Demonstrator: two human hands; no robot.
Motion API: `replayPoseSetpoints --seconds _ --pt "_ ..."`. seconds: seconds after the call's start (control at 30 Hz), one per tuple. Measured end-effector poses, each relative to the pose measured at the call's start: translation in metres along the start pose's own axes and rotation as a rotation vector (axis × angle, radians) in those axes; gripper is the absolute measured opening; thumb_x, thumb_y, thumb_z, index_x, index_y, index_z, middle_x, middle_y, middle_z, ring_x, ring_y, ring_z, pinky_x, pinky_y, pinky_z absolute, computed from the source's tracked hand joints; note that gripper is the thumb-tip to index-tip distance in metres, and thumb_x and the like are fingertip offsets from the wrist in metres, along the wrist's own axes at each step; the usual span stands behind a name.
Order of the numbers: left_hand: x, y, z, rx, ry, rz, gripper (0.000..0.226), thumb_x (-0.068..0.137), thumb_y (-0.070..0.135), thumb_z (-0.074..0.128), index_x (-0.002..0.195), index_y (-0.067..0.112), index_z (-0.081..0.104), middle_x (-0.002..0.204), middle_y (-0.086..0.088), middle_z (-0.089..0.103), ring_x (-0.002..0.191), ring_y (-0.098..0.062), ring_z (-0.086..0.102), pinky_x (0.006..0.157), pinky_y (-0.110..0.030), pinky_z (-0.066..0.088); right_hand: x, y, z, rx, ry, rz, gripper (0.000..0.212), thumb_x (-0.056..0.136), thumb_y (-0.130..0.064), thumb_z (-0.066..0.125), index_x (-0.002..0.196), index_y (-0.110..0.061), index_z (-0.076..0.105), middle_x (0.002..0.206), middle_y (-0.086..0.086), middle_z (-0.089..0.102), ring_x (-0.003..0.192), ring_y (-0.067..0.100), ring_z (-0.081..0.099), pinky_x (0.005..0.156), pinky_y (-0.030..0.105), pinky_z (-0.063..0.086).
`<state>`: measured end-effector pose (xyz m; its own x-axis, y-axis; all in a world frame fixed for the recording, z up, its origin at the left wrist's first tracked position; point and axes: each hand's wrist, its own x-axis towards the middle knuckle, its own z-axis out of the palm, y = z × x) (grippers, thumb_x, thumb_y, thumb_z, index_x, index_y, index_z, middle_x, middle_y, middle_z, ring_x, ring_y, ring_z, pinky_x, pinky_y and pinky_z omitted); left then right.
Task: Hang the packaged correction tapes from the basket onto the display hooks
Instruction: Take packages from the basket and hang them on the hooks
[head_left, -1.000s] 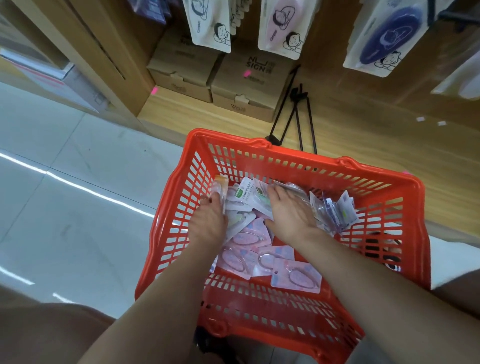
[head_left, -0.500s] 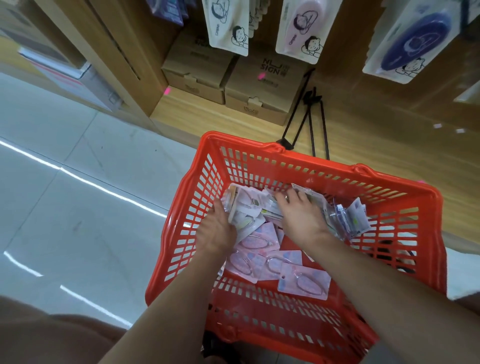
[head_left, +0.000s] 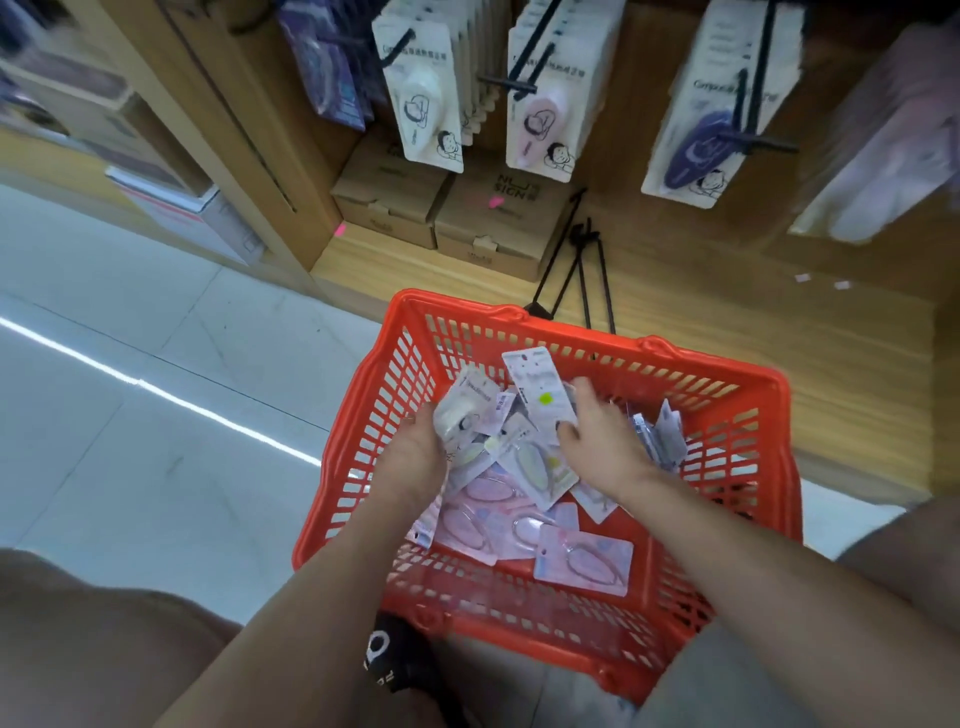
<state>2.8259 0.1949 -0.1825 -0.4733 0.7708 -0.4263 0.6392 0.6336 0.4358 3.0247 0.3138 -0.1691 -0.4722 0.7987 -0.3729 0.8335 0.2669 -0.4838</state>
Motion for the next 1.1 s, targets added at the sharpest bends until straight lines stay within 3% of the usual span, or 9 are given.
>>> replayPoseSetpoints --seconds 0.07,0.2,0.37,0.43,0.53,0.6,0.77,0.93,1.1 --pt "-0.007 0.008 -0.011 -0.106 0.041 0.014 0.038 0.105 0.001 0.039 0.142 -0.001 0.047 0.119 -0.025 0.065 0.107 -0.041 0.064 0.088 -0.045 0.051 -0.003 -0.003 -0.012 0.227 0.053 0.090 0.030 0.098 -0.011 0.056 0.125 -0.017 0.044 0.092 0.002 0.066 0.078 0.026 0.064 0.064 0.037 0.049" --pt "-0.020 0.031 -0.035 -0.362 0.042 -0.044 0.029 0.107 0.005 0.039 0.131 0.003 0.054 0.116 -0.016 0.069 0.099 -0.033 0.066 0.083 -0.041 0.055 -0.006 -0.011 -0.048 0.772 0.150 0.268 0.030 0.093 -0.005 0.064 0.114 -0.024 0.053 0.108 -0.005 0.070 0.097 0.018 0.067 0.077 0.032 0.048" --pt "-0.038 0.068 -0.067 -0.664 0.009 -0.036 0.029 0.104 0.001 0.041 0.119 0.012 0.064 0.113 -0.011 0.073 0.099 -0.027 0.070 0.078 -0.038 0.060 -0.022 -0.025 -0.095 1.210 0.015 0.265 0.033 0.094 0.005 0.057 0.111 -0.022 0.066 0.093 -0.004 0.081 0.078 0.018 0.078 0.045 0.026 0.052" --pt "-0.047 0.083 -0.080 -0.751 -0.030 -0.012 0.031 0.102 0.005 0.046 0.112 0.020 0.070 0.107 -0.008 0.077 0.091 -0.022 0.073 0.067 -0.028 0.058 -0.031 -0.031 -0.107 1.310 -0.067 0.211 0.033 0.096 0.007 0.053 0.119 -0.015 0.065 0.097 0.001 0.082 0.078 0.018 0.079 0.045 0.028 0.053" --pt "-0.060 0.104 -0.097 -0.821 -0.097 0.049 0.026 0.087 0.020 0.055 0.101 0.027 0.075 0.099 0.000 0.080 0.090 -0.018 0.077 0.067 -0.024 0.059 -0.044 -0.035 -0.120 1.407 -0.178 0.106 0.039 0.098 0.006 0.052 0.128 -0.015 0.064 0.118 0.006 0.078 0.105 0.026 0.077 0.072 0.038 0.064" --pt "-0.067 0.113 -0.105 -0.797 -0.128 0.084 0.030 0.084 0.025 0.055 0.108 0.028 0.072 0.106 0.002 0.080 0.100 -0.020 0.076 0.078 -0.034 0.063 -0.050 -0.036 -0.129 1.448 -0.214 0.051 0.042 0.099 0.006 0.051 0.133 -0.017 0.062 0.126 0.006 0.076 0.113 0.027 0.074 0.082 0.040 0.063" --pt "-0.080 0.128 -0.123 -0.743 -0.091 0.089 0.027 0.095 0.016 0.056 0.111 0.030 0.072 0.113 -0.001 0.077 0.114 -0.029 0.071 0.105 -0.057 0.052 -0.060 -0.037 -0.149 1.586 -0.345 -0.036 0.043 0.097 0.000 0.052 0.136 -0.018 0.060 0.131 0.009 0.073 0.117 0.028 0.072 0.083 0.039 0.063" --pt "-0.093 0.139 -0.150 -0.571 -0.113 0.120 0.026 0.104 0.012 0.051 0.116 0.026 0.069 0.110 -0.003 0.078 0.100 -0.025 0.076 0.097 -0.050 0.058 -0.068 -0.036 -0.160 1.488 -0.485 -0.100 0.054 0.090 -0.008 0.058 0.142 -0.020 0.058 0.137 0.010 0.069 0.126 0.030 0.067 0.110 0.052 0.050" --pt "-0.111 0.149 -0.168 -0.496 -0.121 0.154 0.029 0.107 0.014 0.050 0.128 0.030 0.062 0.109 0.003 0.079 0.087 -0.012 0.078 0.082 -0.034 0.062 -0.073 -0.038 -0.160 1.480 -0.591 -0.107 0.049 0.095 -0.003 0.054 0.142 -0.017 0.058 0.137 0.013 0.069 0.127 0.033 0.066 0.103 0.050 0.057"
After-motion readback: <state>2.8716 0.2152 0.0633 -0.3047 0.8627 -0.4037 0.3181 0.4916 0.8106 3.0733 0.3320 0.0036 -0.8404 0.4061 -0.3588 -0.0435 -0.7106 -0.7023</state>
